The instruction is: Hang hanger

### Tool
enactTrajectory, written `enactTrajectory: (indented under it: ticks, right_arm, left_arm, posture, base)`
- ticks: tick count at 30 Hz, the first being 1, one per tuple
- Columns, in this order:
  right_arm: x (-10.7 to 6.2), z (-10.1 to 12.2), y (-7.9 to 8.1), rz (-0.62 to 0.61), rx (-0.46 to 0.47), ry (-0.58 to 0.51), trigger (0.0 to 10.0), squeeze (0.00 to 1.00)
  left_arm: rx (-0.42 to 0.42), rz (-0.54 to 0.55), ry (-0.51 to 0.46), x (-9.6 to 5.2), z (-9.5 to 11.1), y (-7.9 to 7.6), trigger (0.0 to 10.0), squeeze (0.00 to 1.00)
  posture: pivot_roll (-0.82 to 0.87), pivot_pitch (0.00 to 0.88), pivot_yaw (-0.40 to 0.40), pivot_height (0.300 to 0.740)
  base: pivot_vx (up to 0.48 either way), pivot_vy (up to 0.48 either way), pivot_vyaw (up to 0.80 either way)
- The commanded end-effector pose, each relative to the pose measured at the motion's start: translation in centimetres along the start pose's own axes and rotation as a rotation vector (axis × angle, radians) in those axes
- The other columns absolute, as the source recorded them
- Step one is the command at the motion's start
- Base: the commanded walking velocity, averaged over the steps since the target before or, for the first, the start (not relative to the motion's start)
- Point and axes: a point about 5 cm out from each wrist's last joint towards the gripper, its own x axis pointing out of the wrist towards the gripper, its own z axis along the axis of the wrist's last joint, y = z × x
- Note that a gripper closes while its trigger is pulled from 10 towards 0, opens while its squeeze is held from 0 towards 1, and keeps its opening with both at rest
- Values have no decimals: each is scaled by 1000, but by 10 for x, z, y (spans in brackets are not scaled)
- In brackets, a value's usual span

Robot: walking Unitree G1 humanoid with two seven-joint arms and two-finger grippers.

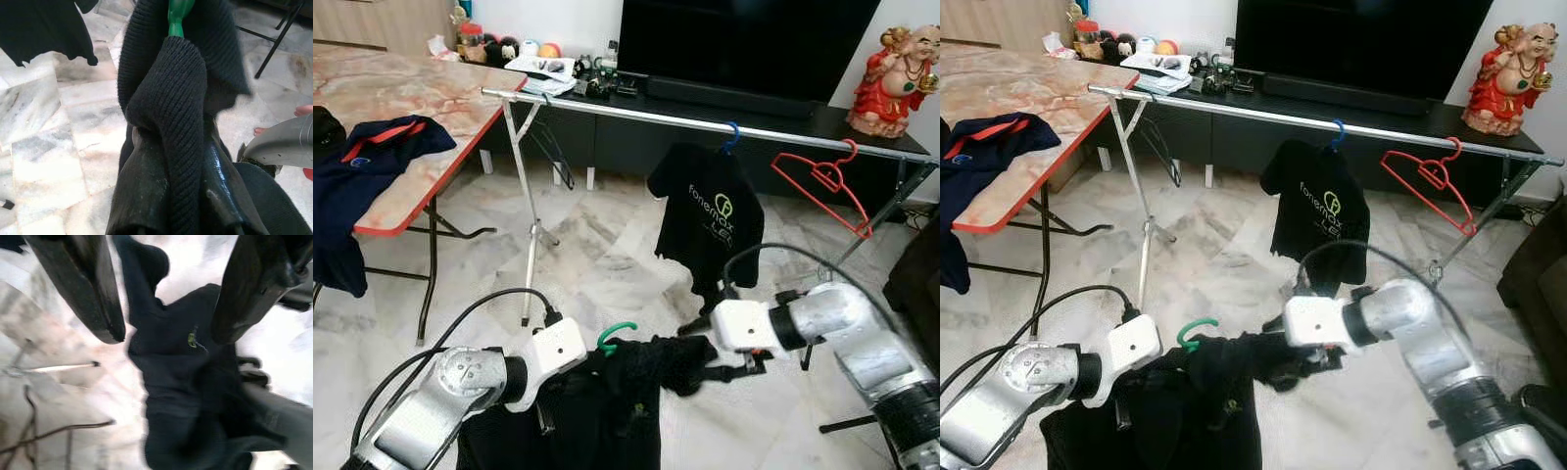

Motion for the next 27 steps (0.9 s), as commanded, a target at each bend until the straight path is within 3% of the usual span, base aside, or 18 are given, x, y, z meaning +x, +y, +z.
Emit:
enactTrajectory:
  ticks: [1, 2, 5, 6, 7, 8, 9, 12, 13, 15, 16, 17, 18, 20, 21, 22, 25, 27]
  right_arm:
    - [-14, -6, -6, -89, 18, 17, 10000, 98]
    - [-17, -7, -10, -144, 36, 8, 10000, 0]
    - [-45, -24, -36, -570, 216, -34, 10000, 0]
    - [-60, -42, -42, -818, 346, -28, 10000, 0]
    - [-60, -42, -42, -818, 346, -28, 10000, 0]
    - [-68, -54, -42, -963, 416, -13, 10000, 0]
    - [-72, -69, -37, -1064, 510, 12, 10000, 0]
    - [-73, -105, -14, -1237, 741, 70, 10000, 0]
    - [-73, -105, -14, -1237, 741, 70, 10000, 0]
    - [-61, -133, 15, -1288, 882, 170, 10000, 0]
    - [-49, -145, 33, -1271, 939, 229, 10000, 0]
    - [-49, -145, 33, -1271, 939, 229, 10000, 0]
    - [-26, -161, 63, -1259, 1054, 306, 10000, 0]
    - [-20, -165, 71, -1259, 1090, 324, 10000, 0]
    - [2, -171, 97, -1208, 1167, 374, 10000, 0]
    - [13, -173, 110, -1174, 1200, 393, 10000, 0]
    - [21, -175, 122, -1149, 1233, 404, 10000, 0]
    - [41, -177, 155, -1106, 1312, 464, 10000, 0]
  left_arm:
    - [17, 41, -25, -4, 5, 4, 0, 0]
    - [14, 57, -28, -4, 3, 4, 0, 0]
    - [-18, 208, -39, -5, -3, 15, 353, 0]
    - [-40, 330, -42, -6, -8, 23, 7647, 0]
    - [-40, 330, -42, -6, -8, 23, 7647, 0]
    - [-42, 400, -42, -7, -10, 28, 7647, 0]
    - [-78, 445, -45, -8, -14, 30, 10000, 0]
    - [-136, 546, -59, -10, -20, 35, 10000, 0]
    - [-136, 546, -59, -10, -20, 35, 10000, 0]
    - [-181, 655, -95, -14, -23, 39, 10000, 0]
    - [-212, 702, -108, -17, -25, 42, 10000, 0]
    - [-212, 702, -108, -17, -25, 42, 10000, 0]
    - [-248, 775, -140, -19, -26, 44, 10000, 0]
    - [-257, 792, -152, -19, -26, 44, 10000, 0]
    - [-290, 800, -194, -18, -24, 39, 10000, 0]
    - [-312, 796, -211, -17, -23, 36, 10000, 0]
    - [-322, 793, -226, -16, -23, 33, 10000, 0]
    - [-336, 797, -227, -15, -27, 25, 10000, 0]
  posture:
    - [95, 61, -119, 740]
    - [89, 61, -119, 740]
    - [79, 58, -113, 740]
    - [73, 57, -109, 740]
    - [73, 57, -109, 740]
    - [73, 57, -106, 740]
    - [70, 59, -103, 740]
    - [64, 60, -97, 740]
    - [64, 60, -97, 740]
    - [68, 54, -90, 740]
    - [65, 49, -88, 740]
    - [65, 49, -88, 740]
    - [66, 41, -84, 740]
    - [66, 41, -84, 740]
    - [71, 28, -79, 740]
    - [71, 28, -79, 740]
    - [77, 22, -77, 740]
    - [88, 9, -69, 740]
  base:
    - [0, 0, 0]
    - [0, 0, 0]
    - [0, 0, 0]
    - [0, 0, 0]
    - [0, 0, 0]
    - [0, 0, 0]
    - [0, 0, 0]
    - [0, 0, 0]
    - [0, 0, 0]
    - [0, 0, 0]
    - [0, 0, 0]
    - [0, 0, 0]
    - [0, 0, 0]
    - [0, 0, 0]
    - [0, 0, 0]
    - [0, 0, 0]
    - [0, 0, 0]
    - [0, 0, 0]
